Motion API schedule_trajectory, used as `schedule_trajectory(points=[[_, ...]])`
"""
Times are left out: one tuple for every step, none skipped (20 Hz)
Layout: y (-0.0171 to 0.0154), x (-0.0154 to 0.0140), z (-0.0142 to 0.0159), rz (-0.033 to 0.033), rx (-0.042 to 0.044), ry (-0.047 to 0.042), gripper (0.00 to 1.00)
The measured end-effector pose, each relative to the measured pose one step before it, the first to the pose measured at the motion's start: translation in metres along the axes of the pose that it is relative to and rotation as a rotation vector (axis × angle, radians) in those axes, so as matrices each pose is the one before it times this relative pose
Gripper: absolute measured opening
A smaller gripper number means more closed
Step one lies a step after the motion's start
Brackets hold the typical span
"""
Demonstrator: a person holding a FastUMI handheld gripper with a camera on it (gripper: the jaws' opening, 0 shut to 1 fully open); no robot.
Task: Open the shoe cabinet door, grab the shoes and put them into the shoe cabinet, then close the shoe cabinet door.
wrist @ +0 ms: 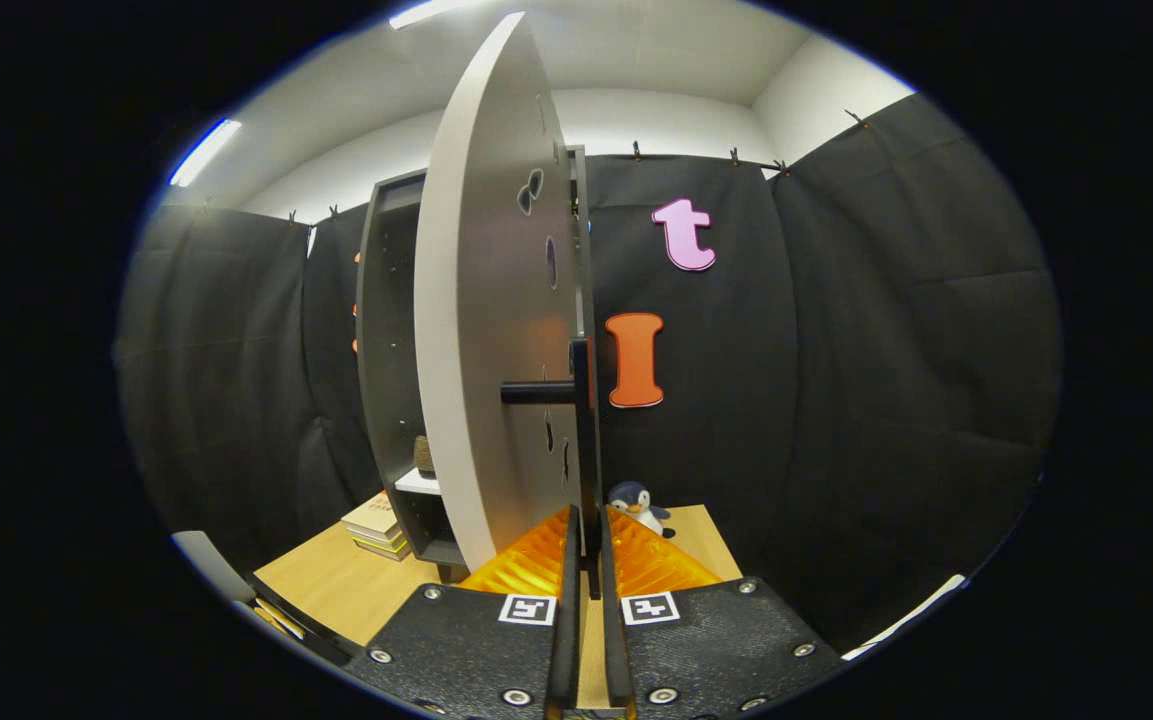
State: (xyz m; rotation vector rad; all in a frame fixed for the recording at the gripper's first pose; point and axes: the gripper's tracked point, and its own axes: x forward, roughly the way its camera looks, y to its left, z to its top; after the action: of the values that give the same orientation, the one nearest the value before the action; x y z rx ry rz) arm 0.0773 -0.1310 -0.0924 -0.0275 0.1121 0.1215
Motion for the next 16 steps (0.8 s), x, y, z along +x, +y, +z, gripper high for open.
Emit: schedule_trajectory(points=[[-0.00466, -0.00149, 0.00093, -0.00742, 0.00241, -0.00141, 0.09], [-0.00496, -0.00016, -0.00038, -0.00854, 0.00310, 0.00057, 0.08], [-0.00520, -0.00255, -0.00012, -0.00843, 0.00331, -0.00027, 0.07], [-0.00374, -0.00151, 0.00015, -0.00549, 0.00440, 0.00031, 0.06], [-0.00086, -0.00208, -0.00104, 0.00057, 0.00650, 0.00251, 0.06], [0.00096, -0.00085, -0.00148, 0.00044, 0.00654, 0.00250, 0.06], [0.00195, -0.00147, -0.00142, -0.00288, -0.00219, 0.00375, 0.06], [-0.00052, -0.00254, 0.00057, -0.01015, -0.01329, 0.00146, 0.06], [-0.00178, -0.00300, 0.00119, -0.01837, -0.01463, -0.00111, 0.06], [-0.00183, -0.00259, 0.00143, -0.01941, -0.01043, -0.00122, 0.06], [-0.00140, -0.00443, 0.00188, -0.01189, 0.00124, -0.00108, 0.06], [0.00199, -0.00448, 0.00069, -0.00479, 0.01074, 0.00021, 0.06], [0.00386, -0.00670, 0.00122, 0.00924, 0.01782, -0.00268, 0.06], [0.00487, -0.00614, 0.00198, -0.00784, 0.01190, -0.00507, 0.06], [0.00166, -0.00527, 0.00084, -0.01057, -0.00413, -0.00166, 0.06], [0.00264, -0.00523, 0.00020, -0.01332, -0.01110, -0.00012, 0.06]])
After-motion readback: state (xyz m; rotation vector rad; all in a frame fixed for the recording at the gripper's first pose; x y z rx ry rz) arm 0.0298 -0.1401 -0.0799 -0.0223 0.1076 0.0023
